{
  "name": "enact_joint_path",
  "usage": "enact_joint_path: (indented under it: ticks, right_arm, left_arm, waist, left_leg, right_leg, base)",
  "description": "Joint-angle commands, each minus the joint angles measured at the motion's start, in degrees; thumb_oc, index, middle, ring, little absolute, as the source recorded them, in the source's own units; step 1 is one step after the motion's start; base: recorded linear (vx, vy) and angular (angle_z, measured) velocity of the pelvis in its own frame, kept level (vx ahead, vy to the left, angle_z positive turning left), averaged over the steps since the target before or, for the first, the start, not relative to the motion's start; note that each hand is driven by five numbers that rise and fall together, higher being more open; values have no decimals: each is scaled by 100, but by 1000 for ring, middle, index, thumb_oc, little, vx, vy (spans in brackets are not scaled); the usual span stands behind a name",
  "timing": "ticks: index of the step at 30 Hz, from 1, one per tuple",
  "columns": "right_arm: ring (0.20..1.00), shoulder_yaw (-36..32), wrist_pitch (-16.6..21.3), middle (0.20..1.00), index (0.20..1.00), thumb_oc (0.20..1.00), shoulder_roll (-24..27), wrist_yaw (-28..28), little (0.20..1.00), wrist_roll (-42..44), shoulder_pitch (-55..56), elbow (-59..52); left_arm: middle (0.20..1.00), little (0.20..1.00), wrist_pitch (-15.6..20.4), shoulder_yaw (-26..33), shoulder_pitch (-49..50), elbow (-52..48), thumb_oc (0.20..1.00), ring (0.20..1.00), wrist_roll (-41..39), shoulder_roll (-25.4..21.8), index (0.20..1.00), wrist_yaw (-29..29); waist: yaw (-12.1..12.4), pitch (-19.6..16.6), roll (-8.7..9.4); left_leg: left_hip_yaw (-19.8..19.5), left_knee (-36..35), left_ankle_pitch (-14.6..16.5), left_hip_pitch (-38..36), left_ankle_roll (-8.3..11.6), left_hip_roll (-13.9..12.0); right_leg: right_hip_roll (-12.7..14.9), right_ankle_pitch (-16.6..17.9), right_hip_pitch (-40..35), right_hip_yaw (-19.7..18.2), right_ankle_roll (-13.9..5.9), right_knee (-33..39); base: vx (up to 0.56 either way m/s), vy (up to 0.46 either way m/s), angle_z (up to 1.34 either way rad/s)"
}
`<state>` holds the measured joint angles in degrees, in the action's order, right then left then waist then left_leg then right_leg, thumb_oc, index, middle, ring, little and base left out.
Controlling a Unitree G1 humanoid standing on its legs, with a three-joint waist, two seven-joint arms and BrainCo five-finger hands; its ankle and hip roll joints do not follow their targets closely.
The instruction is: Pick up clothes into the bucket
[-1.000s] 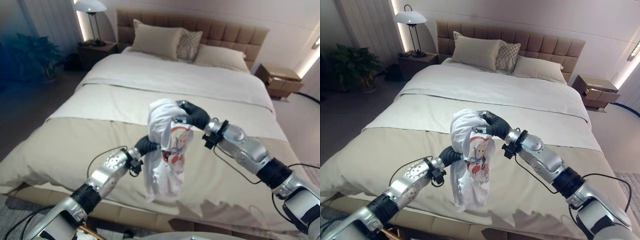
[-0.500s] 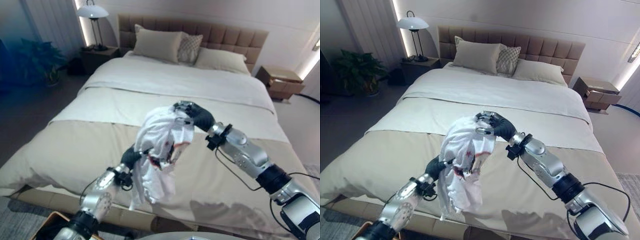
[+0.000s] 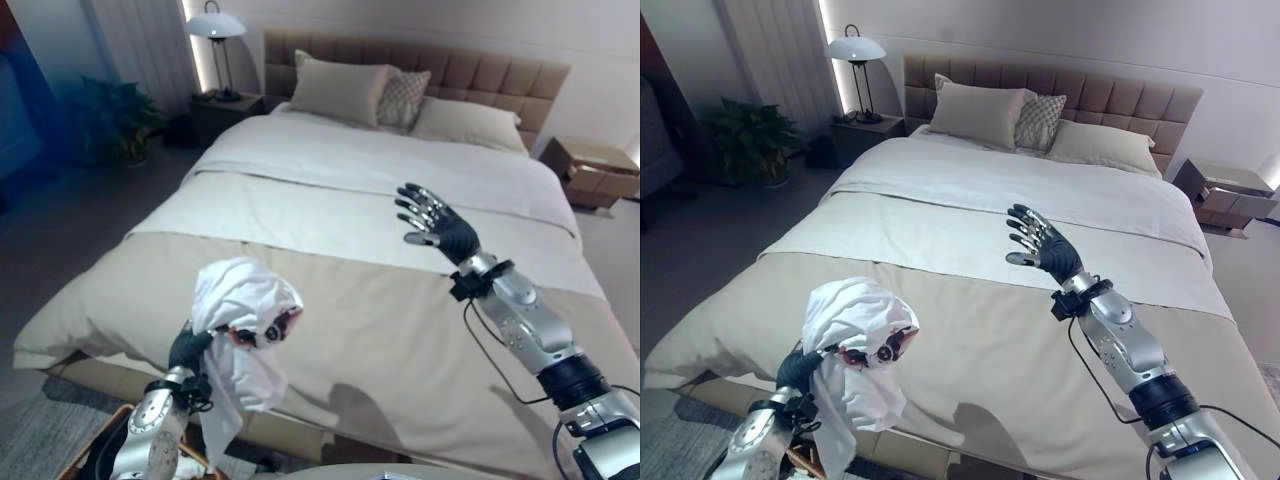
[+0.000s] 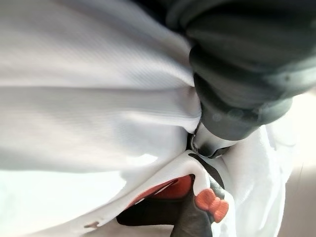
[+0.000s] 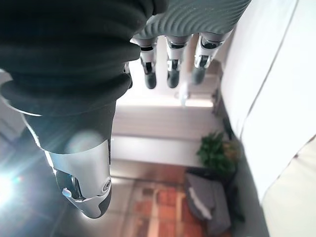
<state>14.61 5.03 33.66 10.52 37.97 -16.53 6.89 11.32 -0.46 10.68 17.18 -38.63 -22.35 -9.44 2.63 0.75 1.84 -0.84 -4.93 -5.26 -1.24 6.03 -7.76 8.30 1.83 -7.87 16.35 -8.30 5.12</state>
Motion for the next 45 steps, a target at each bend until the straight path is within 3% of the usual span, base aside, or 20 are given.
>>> enact_joint_path:
  ticks: [1, 4, 8, 10, 13, 15, 18, 21, 23, 26, 27, 30, 33, 34, 36, 38, 41, 43, 44, 45]
  right_arm:
    - [1000, -459, 451, 1000, 1000, 1000, -281, -261, 1000, -646, 72, 42]
    - [1000, -755, 545, 1000, 1000, 1000, -350, -535, 1000, -1354, 347, -66]
    - [1000, -911, 680, 1000, 1000, 1000, -525, -807, 1000, -1823, 559, 60]
    - [1000, -768, 714, 1000, 1000, 1000, -601, -879, 1000, -1904, 470, 242]
    - [1000, -463, 666, 1000, 1000, 1000, -671, -737, 1000, -1753, 472, 342]
    - [1000, -320, 640, 1000, 1000, 1000, -749, -652, 1000, -1684, 536, 414]
    - [1000, -170, 574, 1000, 1000, 1000, -860, -574, 1000, -1680, 656, 411]
    - [1000, -67, 540, 1000, 1000, 1000, -881, -576, 1000, -1668, 663, 394]
    - [1000, -47, 542, 1000, 1000, 1000, -878, -646, 1000, -1601, 616, 351]
    - [1000, 74, 559, 1000, 1000, 1000, -933, -665, 1000, -1506, 473, 328]
    - [1000, 220, 561, 1000, 1000, 1000, -979, -671, 1000, -1511, 320, 318]
    - [1000, 264, 563, 1000, 1000, 1000, -974, -668, 1000, -1512, 274, 287]
    - [1000, 397, 586, 1000, 1000, 1000, -1035, -720, 1000, -1463, 194, 299]
    - [1000, 441, 618, 1000, 1000, 1000, -1021, -729, 1000, -1366, 265, 240]
    - [1000, 467, 655, 1000, 1000, 1000, -1004, -741, 1000, -1332, 304, 285]
    - [1000, 552, 697, 1000, 1000, 1000, -1019, -740, 1000, -1305, 294, 504]
    - [1000, 643, 751, 1000, 1000, 1000, -1011, -906, 1000, -1265, 186, 1002]
    - [1000, 776, 778, 1000, 1000, 1000, -1073, -1050, 1000, -1313, -58, 1336]
    - [1000, 834, 784, 1000, 1000, 1000, -1114, -1093, 1000, -1335, -174, 1464]
    - [1000, 882, 809, 1000, 1000, 1000, -1151, -1133, 1000, -1356, -302, 1559]
  left_arm:
    - [200, 200, 666, 526, -214, -334, 200, 200, 482, -190, 200, 242]
    - [200, 200, 734, 629, -297, -404, 200, 200, 741, -147, 200, 474]
    - [200, 200, 744, 670, -337, -582, 200, 200, 903, 12, 200, 739]
    - [200, 200, 793, 717, -416, -607, 200, 200, 1017, 53, 200, 904]
    - [200, 200, 780, 737, -568, -454, 200, 200, 1211, 128, 200, 1125]
    - [200, 200, 800, 753, -626, -438, 200, 200, 1285, 144, 200, 1177]
    - [200, 200, 793, 772, -685, -506, 200, 200, 1405, 128, 200, 1276]
    - [200, 200, 804, 765, -785, -462, 200, 200, 1545, 66, 200, 1465]
    - [200, 200, 813, 747, -920, -441, 200, 200, 1735, -23, 200, 1677]
    - [200, 200, 858, 760, -992, -496, 200, 200, 1828, -130, 200, 1834]
    - [200, 200, 904, 815, -1076, -435, 200, 200, 1897, -209, 200, 1991]
    - [200, 200, 908, 852, -1136, -436, 200, 200, 1916, -252, 200, 2050]
    - [200, 200, 999, 811, -1494, -400, 200, 200, 2070, -441, 200, 2377]
    - [200, 200, 1064, 697, -1826, -338, 200, 200, 2140, -580, 200, 2570]
    - [200, 200, 1109, 592, -2062, -276, 200, 200, 2166, -643, 200, 2701]
    - [200, 200, 1161, 483, -2301, -305, 200, 200, 2198, -664, 200, 2851]
    - [200, 200, 1262, 299, -2820, -356, 200, 200, 2148, -736, 200, 3146]
    - [200, 200, 1271, 155, -3202, -129, 200, 200, 2154, -857, 200, 3316]
    - [200, 200, 1268, 178, -3272, -108, 200, 200, 2171, -922, 200, 3422]
    - [200, 200, 1294, 198, -3331, -143, 200, 200, 2133, -972, 200, 3490]
  waist:
    - [89, -78, 263]
    - [149, 131, 194]
    - [279, 381, 35]
    - [303, 532, -35]
    - [249, 724, -2]
    - [207, 821, 98]
    - [187, 877, 143]
    - [138, 910, 76]
    - [121, 1012, 85]
    - [123, 1217, 168]
    - [134, 1393, 229]
    - [139, 1460, 257]
    - [104, 1743, 317]
    - [-63, 1850, 373]
    - [-86, 1877, 408]
    - [-99, 1950, 424]
    - [-147, 2141, 394]
    - [-205, 2210, 397]
    - [-187, 2224, 418]
    - [-171, 2279, 482]
  left_leg:
    - [-187, 678, 209, 290, 27, -216]
    - [-478, 706, 67, 417, 140, -270]
    - [-1172, 352, -637, 924, 480, -462]
    - [-1390, 235, -876, 1224, 527, -514]
    - [-818, 537, -632, 1312, 277, -582]
    - [-442, 1023, -228, 1293, 137, -581]
    - [-458, 1247, 102, 1192, 124, -513]
    - [-444, 959, 22, 1076, 121, -497]
    - [-343, 940, 52, 1193, 111, -396]
    - [-259, 1242, 280, 1386, 30, -219]
    - [-170, 1519, 466, 1533, -31, -95]
    - [-100, 1662, 547, 1649, -59, -42]
    - [-152, 2220, 730, 2132, -210, 159]
    - [-311, 2442, 751, 2505, -265, 310]
    - [-341, 2538, 759, 2742, -262, 379]
    - [-404, 2622, 698, 3058, -226, 445]
    - [-310, 2603, 505, 3495, -41, 320]
    - [-240, 2544, 429, 3704, 16, 284]
    - [-236, 2596, 611, 3751, 74, 217]
    - [-211, 2635, 454, 3937, 19, 261]
  right_leg:
    - [485, 27, 198, -67, -227, -499]
    - [414, -234, 258, 82, -119, -881]
    - [21, -458, 260, 753, 50, -805]
    - [-29, -500, 541, 919, 94, -954]
    - [172, -412, 886, 1122, 133, -1172]
    - [355, -289, 1013, 1215, 163, -1155]
    - [490, -207, 979, 1270, 196, -1134]
    - [571, -159, 910, 1346, 128, -1153]
    - [769, -57, 978, 1403, 46, -1233]
    - [1025, 121, 1256, 1199, -26, -1320]
    - [1203, 257, 1486, 975, -113, -1401]
    - [1305, 313, 1609, 847, -141, -1445]
    - [1500, 269, 1933, 466, -186, -1810]
    - [1238, 97, 2239, -263, -156, -1995]
    - [1135, 56, 2364, -423, -141, -1935]
    - [1116, 47, 2548, -265, -102, -1922]
    - [1130, 110, 2718, 72, -184, -1829]
    - [1115, 187, 2935, 88, -229, -1751]
    - [1071, 91, 2975, 37, -293, -1743]
    - [1110, 269, 3137, 43, -253, -1701]
  base:
    - [12, -15, 6]
    - [-97, -47, 27]
    - [-228, -112, 73]
    - [-288, -49, 100]
    - [-253, 66, 65]
    - [-208, 65, 48]
    - [-50, 82, 59]
    - [38, 145, 56]
    - [-47, 188, 28]
    - [-93, 220, 10]
    - [-86, 194, -9]
    - [-71, 162, -28]
    - [-87, 166, -13]
    - [-89, 71, -11]
    - [-125, 8, 68]
    - [-112, -5, 63]
    - [-73, -29, 32]
    - [-14, 35, 55]
    - [-52, 68, 17]
    - [40, 9, -7]
